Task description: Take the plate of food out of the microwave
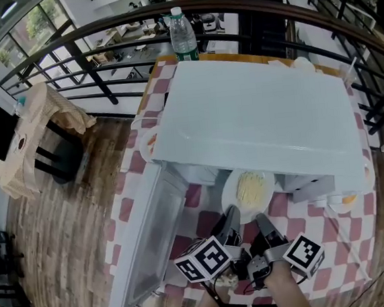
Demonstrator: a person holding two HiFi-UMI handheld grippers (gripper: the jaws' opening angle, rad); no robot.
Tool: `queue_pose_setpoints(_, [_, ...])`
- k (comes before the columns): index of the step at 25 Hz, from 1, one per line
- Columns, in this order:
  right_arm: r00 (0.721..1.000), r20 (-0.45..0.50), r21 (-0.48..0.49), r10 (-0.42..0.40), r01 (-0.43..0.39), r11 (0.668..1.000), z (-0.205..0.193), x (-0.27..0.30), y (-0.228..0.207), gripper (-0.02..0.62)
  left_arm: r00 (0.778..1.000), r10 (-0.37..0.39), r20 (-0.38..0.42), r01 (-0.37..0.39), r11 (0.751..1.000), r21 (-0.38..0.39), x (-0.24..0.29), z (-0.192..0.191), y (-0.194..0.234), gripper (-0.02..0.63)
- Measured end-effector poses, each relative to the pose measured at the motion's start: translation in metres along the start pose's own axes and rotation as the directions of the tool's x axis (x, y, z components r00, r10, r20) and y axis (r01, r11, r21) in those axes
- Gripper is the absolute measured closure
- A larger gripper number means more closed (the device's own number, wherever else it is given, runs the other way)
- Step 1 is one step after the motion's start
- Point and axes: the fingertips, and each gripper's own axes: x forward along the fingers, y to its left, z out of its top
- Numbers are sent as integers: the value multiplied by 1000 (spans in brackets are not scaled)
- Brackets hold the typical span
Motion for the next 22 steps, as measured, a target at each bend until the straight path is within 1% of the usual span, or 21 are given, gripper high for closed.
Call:
queue_pose_setpoints(2, [1000,-4,-8,9,-9,1000,-5,-7,3,580,1000,-5,7,5,1000,-9,-10,0,-3,549])
queue_pose_setpoints(12, [999,0,-24,41,-41,999,-27,-49,14,580,999,-32,31,32,999,4,-56,-11,-24,549])
queue_pose_setpoints(17, [999,-18,-18,48,-48,999,-45,-73,10,580,998,-26,55,26,1000,6,-85,-24,-25,549])
queue_pose_setpoints(22, [997,-54,-7,60,-61,998,-53,-94,14,580,996,-6,94,6,1000,1,-108,-32,-37,548])
